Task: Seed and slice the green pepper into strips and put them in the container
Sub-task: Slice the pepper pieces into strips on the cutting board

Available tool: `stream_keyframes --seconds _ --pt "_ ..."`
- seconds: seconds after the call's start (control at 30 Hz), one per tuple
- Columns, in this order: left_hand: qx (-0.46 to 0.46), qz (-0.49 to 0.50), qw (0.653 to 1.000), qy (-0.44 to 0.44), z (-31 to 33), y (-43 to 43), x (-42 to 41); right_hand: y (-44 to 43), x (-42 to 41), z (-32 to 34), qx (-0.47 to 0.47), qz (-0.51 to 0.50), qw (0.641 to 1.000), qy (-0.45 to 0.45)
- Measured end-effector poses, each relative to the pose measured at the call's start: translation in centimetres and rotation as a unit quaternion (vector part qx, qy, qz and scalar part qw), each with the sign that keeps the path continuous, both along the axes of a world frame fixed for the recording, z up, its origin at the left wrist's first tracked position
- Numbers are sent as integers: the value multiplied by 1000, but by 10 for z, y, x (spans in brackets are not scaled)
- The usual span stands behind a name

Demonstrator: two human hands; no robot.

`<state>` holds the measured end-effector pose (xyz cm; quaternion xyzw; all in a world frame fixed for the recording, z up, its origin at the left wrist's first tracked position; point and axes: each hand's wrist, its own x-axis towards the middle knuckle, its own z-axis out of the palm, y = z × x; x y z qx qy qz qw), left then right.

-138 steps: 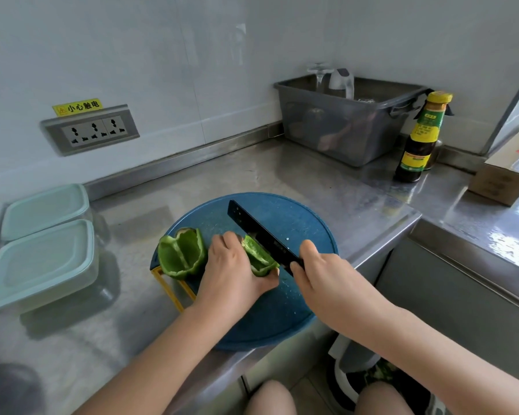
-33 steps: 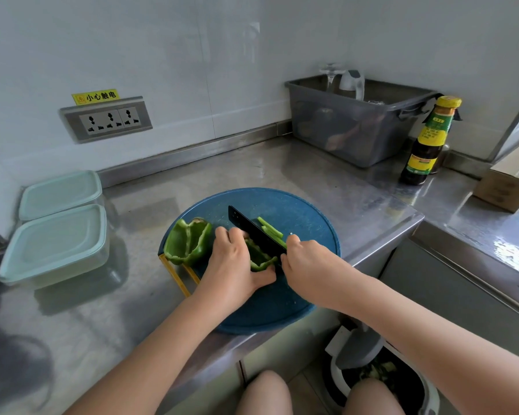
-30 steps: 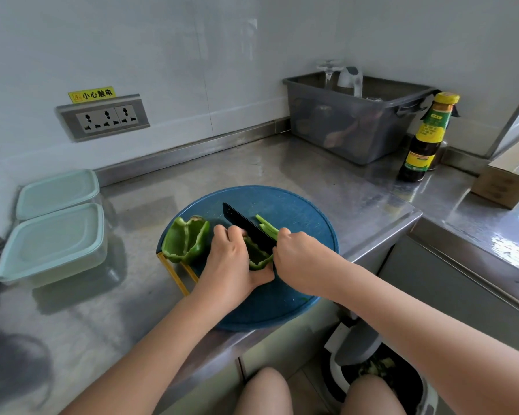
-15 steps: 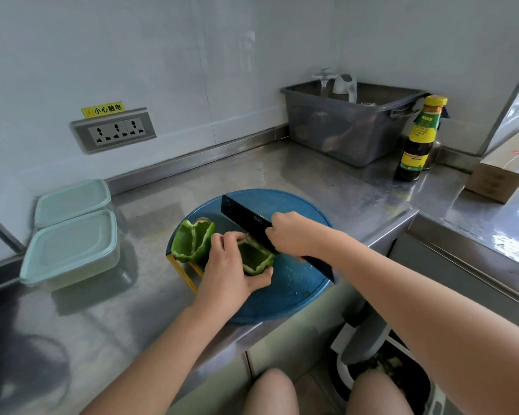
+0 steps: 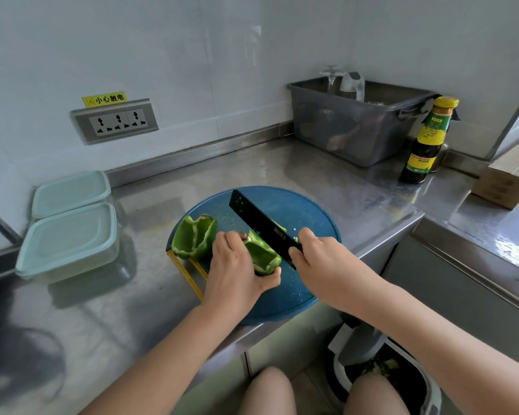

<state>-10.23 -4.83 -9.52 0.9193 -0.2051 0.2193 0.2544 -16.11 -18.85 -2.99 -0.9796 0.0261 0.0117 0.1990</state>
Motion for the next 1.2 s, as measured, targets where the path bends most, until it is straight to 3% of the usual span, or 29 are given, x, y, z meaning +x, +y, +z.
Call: stream_keyframes --seconds 0.2,0.53,0.83,1.2 --pt "-20 -12 999 24 -3 0 4 4 -6 -15 -66 14 996 -56" --pt "-33 -32 998 50 0 3 5 2 -13 -32 -90 13 995 -47" --pt "-40 -61 994 81 1 5 9 -5 6 -21 -56 37 998 22" --pt "-13 -45 997 60 0 1 17 4 29 -12 -30 35 999 27"
